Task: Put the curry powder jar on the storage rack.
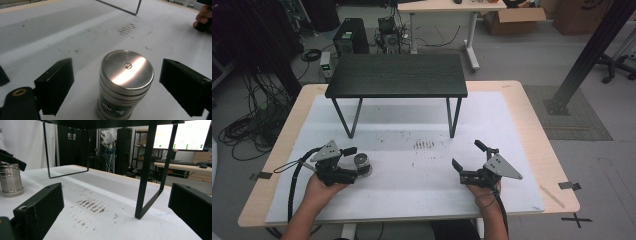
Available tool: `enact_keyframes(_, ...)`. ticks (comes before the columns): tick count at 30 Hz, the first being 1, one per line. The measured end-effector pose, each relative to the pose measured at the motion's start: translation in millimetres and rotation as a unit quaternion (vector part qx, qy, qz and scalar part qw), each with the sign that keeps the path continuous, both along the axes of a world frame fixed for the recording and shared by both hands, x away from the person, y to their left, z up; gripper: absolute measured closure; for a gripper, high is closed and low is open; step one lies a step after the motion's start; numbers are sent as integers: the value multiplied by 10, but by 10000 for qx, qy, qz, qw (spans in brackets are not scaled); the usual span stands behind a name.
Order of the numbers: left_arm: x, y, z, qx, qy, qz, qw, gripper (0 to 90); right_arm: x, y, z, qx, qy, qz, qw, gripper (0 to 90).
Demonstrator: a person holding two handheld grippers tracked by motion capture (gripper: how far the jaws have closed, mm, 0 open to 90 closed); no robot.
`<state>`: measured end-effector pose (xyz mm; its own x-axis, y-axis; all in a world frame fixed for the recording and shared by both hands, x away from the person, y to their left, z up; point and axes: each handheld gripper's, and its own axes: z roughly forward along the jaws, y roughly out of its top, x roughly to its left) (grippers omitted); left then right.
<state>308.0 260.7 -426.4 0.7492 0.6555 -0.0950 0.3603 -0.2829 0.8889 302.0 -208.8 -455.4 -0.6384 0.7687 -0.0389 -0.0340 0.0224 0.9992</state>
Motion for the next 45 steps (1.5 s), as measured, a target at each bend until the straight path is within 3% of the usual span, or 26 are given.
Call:
enact_keyframes(12,-3,-6,-18,146,-56,40,9999,213,-1,-2,-1,7,-11,-1,10000,0)
enact_keyframes(35,-44,-46,-54,205,-215,-105,9995,486,1,-6,-1,24,-14,-2,10000,0)
enact_keyframes(41,-60,-53,-33,281,-263,-173,9991,490,0,-6,-1,30,-10,-4,10000,0)
enact_keyframes(45,-72,-39,53,155,-301,-251,9991,491,0,-6,-1,28,-11,-4,10000,0)
